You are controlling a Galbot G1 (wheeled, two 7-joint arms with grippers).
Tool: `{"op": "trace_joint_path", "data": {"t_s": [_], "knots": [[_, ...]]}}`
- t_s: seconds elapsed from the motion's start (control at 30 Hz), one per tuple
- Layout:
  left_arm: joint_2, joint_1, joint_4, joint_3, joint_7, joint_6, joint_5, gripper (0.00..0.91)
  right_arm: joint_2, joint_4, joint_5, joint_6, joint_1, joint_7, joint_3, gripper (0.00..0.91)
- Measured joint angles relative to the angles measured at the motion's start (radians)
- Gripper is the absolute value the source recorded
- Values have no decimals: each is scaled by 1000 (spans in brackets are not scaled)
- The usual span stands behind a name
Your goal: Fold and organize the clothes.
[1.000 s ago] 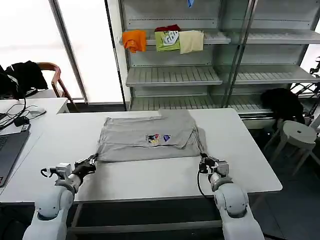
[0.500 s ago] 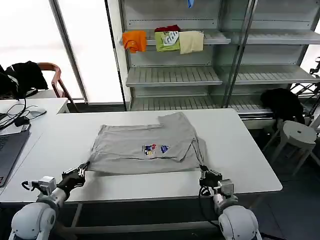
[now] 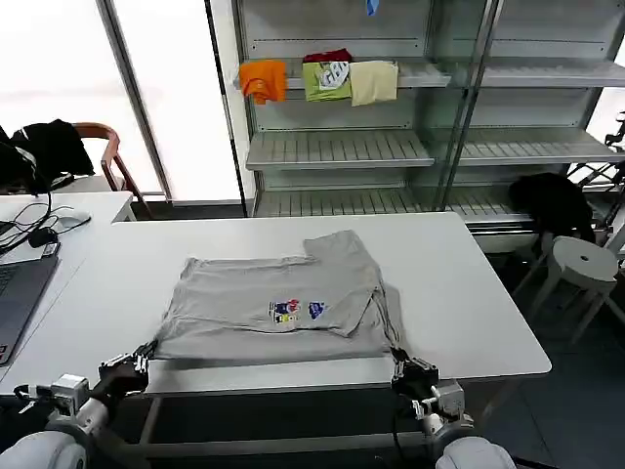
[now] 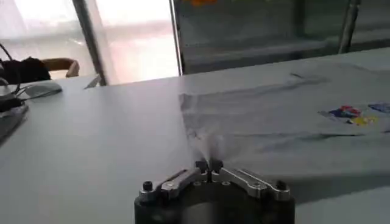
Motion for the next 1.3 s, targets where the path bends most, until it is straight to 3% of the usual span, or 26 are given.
{"op": "trace_joint_path", "data": {"t_s": [0.83,1.1,1.3], "knots": [[-43,-13,-99,6,-81,4,11,907,34,76,-9,3,69,30,38,907],[-48,-148,-56,41,-61,5,-3,907,52,-40,27,3,247,43,21,907],[-45,-297,35,85,-38,6,-8,907,94,-242,43,10,444,41,6,907]]}}
